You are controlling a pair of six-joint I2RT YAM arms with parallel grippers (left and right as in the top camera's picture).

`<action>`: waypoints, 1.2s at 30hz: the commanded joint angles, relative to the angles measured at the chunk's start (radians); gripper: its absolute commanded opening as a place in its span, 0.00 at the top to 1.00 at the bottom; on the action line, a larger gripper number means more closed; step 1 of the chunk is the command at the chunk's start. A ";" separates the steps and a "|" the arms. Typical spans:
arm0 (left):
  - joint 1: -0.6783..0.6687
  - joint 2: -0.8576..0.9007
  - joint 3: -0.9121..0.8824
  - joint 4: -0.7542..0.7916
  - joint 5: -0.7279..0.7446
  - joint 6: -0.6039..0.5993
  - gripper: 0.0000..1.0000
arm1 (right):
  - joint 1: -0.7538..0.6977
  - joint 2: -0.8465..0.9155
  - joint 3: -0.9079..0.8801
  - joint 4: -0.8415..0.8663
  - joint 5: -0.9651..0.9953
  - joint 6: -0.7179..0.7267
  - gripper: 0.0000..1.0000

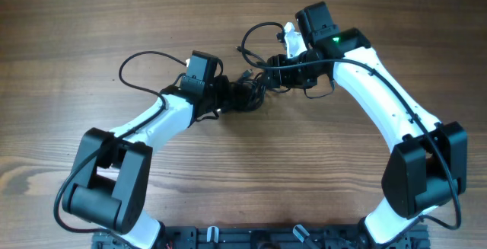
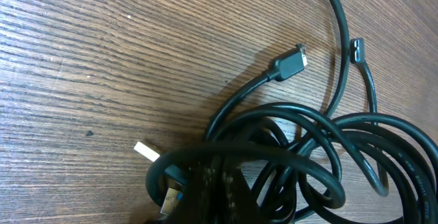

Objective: Untangle cables

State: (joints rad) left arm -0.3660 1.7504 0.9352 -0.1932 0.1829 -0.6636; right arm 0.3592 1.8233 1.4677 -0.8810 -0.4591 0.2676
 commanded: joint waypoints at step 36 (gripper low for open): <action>-0.002 -0.305 0.000 -0.054 -0.068 -0.339 0.96 | 0.108 0.003 0.000 0.267 -0.254 0.497 0.69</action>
State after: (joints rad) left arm -0.3660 1.4715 0.9340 -0.3004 0.1020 -0.9646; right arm 0.4622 1.7973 1.4681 -0.6106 -0.7685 0.7109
